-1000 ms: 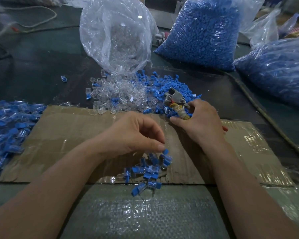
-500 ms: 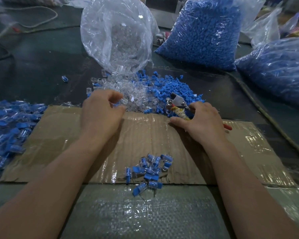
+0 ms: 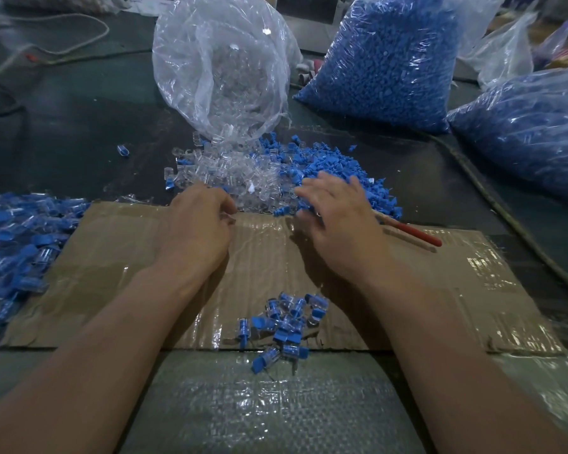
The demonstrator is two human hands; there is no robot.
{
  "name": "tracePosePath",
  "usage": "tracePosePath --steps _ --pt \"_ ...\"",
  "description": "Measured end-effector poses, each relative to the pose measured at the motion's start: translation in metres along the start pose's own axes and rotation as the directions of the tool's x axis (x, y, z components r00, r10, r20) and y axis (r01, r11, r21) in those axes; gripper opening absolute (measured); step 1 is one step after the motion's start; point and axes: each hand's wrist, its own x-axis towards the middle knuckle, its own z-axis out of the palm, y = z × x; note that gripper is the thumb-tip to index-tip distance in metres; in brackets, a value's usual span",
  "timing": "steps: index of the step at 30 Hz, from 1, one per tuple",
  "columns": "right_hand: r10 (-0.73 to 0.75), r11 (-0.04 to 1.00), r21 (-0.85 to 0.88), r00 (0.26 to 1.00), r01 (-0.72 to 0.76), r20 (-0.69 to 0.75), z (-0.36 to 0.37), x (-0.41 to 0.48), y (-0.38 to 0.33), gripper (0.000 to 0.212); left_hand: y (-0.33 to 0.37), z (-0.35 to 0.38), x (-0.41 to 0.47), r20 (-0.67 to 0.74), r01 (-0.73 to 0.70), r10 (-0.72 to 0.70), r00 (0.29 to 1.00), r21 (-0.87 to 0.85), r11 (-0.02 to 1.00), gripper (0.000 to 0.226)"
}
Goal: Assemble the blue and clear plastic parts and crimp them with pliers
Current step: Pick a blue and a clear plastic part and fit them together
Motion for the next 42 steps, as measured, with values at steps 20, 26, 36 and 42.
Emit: tracePosePath --steps 20,26,36,42 --pt "-0.037 0.995 -0.092 0.997 0.043 0.066 0.017 0.003 -0.003 0.039 0.013 -0.004 -0.005 0.009 -0.018 0.02 1.0 -0.222 0.975 0.031" --pt "0.032 0.981 -0.193 0.985 0.002 0.171 0.021 0.005 -0.006 0.049 0.013 -0.002 -0.005 0.009 -0.024 0.027 1.0 -0.21 0.977 0.028" --pt "0.05 0.992 -0.125 0.987 -0.031 0.152 0.02 0.008 -0.007 0.036 0.013 0.0 -0.004 0.015 -0.044 0.05 0.999 -0.242 0.969 0.029" --pt "0.026 0.997 -0.079 0.993 -0.016 0.118 0.019 0.007 -0.007 0.026 0.016 0.001 -0.006 0.014 -0.082 0.09 0.996 -0.285 0.955 0.032"
